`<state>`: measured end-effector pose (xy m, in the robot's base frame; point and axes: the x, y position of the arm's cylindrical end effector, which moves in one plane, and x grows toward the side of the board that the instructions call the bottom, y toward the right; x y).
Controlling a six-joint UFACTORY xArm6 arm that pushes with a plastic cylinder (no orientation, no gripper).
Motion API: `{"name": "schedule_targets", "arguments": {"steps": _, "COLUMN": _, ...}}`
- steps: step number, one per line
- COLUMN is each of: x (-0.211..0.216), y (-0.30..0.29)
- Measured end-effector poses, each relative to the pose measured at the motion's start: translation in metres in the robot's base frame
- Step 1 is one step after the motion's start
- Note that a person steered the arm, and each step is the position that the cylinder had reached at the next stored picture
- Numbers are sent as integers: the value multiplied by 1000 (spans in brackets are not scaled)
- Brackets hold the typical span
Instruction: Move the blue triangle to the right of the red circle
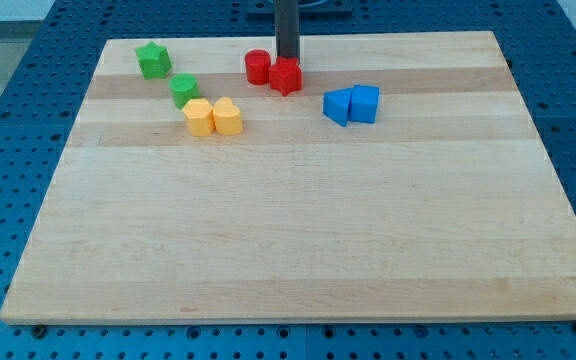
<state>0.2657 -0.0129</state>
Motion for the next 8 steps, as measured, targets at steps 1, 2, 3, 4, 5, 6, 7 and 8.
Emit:
{"name": "schedule_targets", "arguments": {"steps": 1, "x": 27, "y": 18}}
{"name": "schedule_targets", "arguments": {"steps": 2, "x": 56, "y": 21}}
{"name": "schedule_targets", "arguments": {"steps": 3, "x": 91, "y": 25}}
{"name": "schedule_targets", "arguments": {"steps": 4, "x": 120, "y": 36}}
{"name": "schedule_targets", "arguments": {"steps": 5, "x": 121, "y": 90}}
{"name": "schedule_targets", "arguments": {"steps": 6, "x": 112, "y": 120}}
{"name": "schedule_targets", "arguments": {"steps": 7, "x": 105, "y": 112}}
{"name": "schedule_targets", "arguments": {"steps": 8, "x": 104, "y": 92}}
